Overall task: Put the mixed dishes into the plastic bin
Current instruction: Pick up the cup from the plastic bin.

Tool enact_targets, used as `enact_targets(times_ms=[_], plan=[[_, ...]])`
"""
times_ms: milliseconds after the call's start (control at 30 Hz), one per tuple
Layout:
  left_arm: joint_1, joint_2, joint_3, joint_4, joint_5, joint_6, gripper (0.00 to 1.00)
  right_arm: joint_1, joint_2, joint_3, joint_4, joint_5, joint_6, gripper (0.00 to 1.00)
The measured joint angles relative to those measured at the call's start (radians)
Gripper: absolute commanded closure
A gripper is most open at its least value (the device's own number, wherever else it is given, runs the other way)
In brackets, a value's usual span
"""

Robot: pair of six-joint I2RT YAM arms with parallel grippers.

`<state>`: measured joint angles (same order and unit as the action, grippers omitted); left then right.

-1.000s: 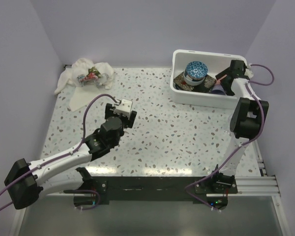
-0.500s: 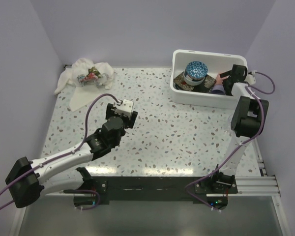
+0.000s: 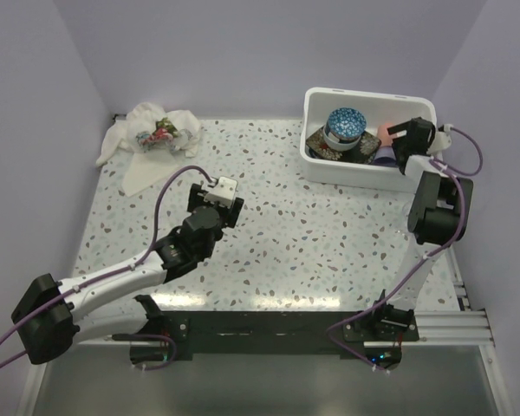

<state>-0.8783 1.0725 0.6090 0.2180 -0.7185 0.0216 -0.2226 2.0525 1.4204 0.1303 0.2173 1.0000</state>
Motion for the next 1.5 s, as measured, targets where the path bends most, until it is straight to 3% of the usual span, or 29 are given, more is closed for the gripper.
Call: enact_targets(times_ms=[500, 1033, 1500], plan=[[0.000, 0.003, 0.000, 0.003, 0.000, 0.000, 0.21, 0.019, -0.077, 0.002, 0.106, -0.035, -0.051, 0.02], [-0.001, 0.003, 0.000, 0.005, 0.002, 0.002, 0.21, 0.019, -0.130, 0.152, -0.407, -0.003, -0.061, 0.01], [-0.001, 0.003, 0.000, 0.005, 0.002, 0.002, 0.21, 0.019, 0.004, 0.229, -0.481, -0.023, 0.000, 0.02]])
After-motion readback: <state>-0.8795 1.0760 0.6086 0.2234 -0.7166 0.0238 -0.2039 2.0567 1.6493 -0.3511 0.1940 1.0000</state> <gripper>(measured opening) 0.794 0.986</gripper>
